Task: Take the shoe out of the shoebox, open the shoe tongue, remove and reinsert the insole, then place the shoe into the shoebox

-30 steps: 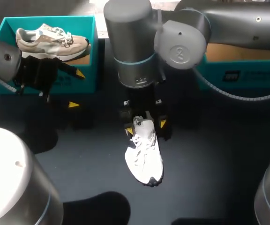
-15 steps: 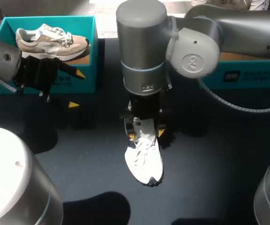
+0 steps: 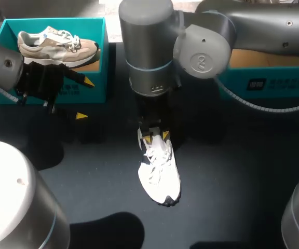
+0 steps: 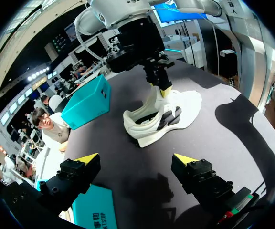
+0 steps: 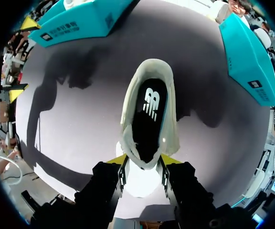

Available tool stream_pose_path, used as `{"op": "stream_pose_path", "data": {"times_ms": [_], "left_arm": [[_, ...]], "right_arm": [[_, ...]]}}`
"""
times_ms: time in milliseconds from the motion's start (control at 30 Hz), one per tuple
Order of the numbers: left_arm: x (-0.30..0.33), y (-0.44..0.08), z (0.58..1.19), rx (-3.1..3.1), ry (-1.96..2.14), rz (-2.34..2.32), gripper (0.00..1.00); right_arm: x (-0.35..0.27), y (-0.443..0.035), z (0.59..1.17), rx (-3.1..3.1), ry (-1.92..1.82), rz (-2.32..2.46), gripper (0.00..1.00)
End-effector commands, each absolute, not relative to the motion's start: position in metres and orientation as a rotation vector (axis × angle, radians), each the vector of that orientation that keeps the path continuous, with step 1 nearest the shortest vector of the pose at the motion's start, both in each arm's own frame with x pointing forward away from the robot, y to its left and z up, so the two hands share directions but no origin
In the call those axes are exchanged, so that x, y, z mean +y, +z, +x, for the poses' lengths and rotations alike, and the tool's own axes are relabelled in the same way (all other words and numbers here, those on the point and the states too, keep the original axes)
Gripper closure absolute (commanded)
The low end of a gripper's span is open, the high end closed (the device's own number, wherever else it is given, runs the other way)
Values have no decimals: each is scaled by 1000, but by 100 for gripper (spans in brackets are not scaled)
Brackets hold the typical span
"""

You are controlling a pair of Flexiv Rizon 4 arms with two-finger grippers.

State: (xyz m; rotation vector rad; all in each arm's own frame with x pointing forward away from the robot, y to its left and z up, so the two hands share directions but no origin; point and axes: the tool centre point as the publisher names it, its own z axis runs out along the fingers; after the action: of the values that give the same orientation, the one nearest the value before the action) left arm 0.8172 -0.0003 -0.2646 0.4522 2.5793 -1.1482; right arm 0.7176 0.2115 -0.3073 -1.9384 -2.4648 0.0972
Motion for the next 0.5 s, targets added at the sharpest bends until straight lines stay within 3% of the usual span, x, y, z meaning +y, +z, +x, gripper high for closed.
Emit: {"op": "stream_pose_path", "data": {"times_ms": [33,133,400,500], "left_arm": [[0,-264,816,2581,-1144,453,0],[0,-264,816,2581,-1144,453,0],[0,-264,816,2581,-1144,453,0],[0,-264,816,2581,-1144,453,0]], "right_arm": [[214,-322,732,-2455,102,-1913,68],[209,-326,737,-2471,126,-1912,69],[203,-293,730,-2523,116,-1976,50],[205,-289,730,-2523,76,-1979,53]]}}
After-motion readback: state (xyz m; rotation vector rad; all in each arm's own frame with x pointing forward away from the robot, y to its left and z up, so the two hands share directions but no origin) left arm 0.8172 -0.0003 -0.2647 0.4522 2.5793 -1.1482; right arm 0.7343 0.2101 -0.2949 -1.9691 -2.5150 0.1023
